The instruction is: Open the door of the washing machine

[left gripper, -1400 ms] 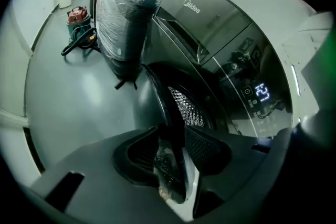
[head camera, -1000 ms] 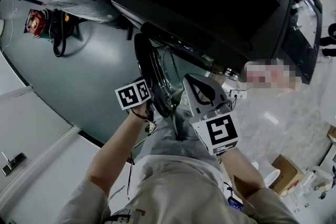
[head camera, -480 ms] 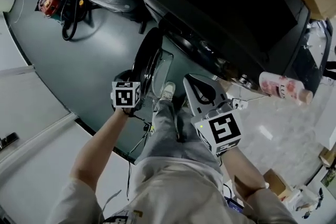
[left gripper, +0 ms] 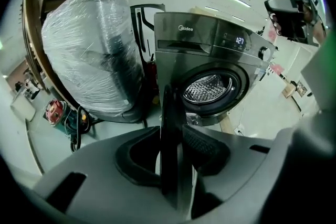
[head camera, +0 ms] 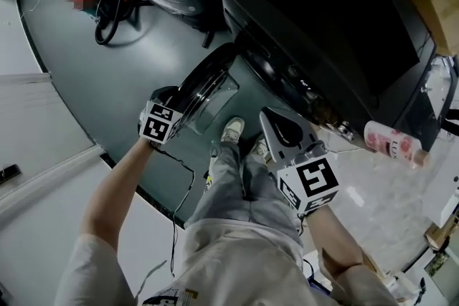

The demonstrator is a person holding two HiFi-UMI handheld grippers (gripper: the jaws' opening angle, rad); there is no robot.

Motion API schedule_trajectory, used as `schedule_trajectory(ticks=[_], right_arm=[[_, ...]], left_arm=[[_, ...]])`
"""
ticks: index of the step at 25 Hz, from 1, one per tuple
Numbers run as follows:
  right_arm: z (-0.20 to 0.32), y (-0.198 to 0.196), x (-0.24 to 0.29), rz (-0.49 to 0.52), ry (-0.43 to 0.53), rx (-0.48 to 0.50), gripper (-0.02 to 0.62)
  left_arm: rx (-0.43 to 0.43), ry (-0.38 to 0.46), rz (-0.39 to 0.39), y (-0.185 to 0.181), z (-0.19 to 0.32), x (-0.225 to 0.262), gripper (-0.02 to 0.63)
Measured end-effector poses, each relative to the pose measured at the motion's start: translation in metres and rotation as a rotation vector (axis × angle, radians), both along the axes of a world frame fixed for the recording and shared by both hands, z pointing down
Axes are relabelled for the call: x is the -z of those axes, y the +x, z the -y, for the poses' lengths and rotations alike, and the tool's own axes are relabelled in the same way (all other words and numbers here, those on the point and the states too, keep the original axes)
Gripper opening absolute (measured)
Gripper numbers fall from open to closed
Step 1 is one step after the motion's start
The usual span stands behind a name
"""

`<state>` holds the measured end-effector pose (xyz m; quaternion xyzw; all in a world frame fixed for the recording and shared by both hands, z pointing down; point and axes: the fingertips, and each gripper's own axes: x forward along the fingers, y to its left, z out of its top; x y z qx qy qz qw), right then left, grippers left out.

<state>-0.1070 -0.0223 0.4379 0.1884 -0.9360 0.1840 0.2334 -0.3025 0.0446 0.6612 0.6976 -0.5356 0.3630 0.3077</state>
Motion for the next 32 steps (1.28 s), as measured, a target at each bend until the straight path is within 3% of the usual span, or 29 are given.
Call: schedule_trajectory(ticks=[13, 17, 24, 32], right_arm=[[0.003, -0.032, -0.007, -0.032, -0.022, 0.056, 0.028], [0.008, -0.042, -0.008, -0.011, -0.056, 0.05, 0.028], [0.008, -0.062, -0.013, -0.039, -0.015, 0.085, 0.028], [0.005, -0.07, -0.017, -0.066, -0.018, 0.096, 0.028]], left_arm=[[-0.226, -0.007, 0.049, -0.053, 0.01, -0.005, 0.147], [-0.262, 0.028, 0.123, -0.075, 0.026, -0.007, 0.15], [-0.336, 0.052, 0.238, -0.114, 0.054, -0.007, 0.152], [-0.434, 0.032, 0.289, -0.137, 0.082, -0.004, 0.155]])
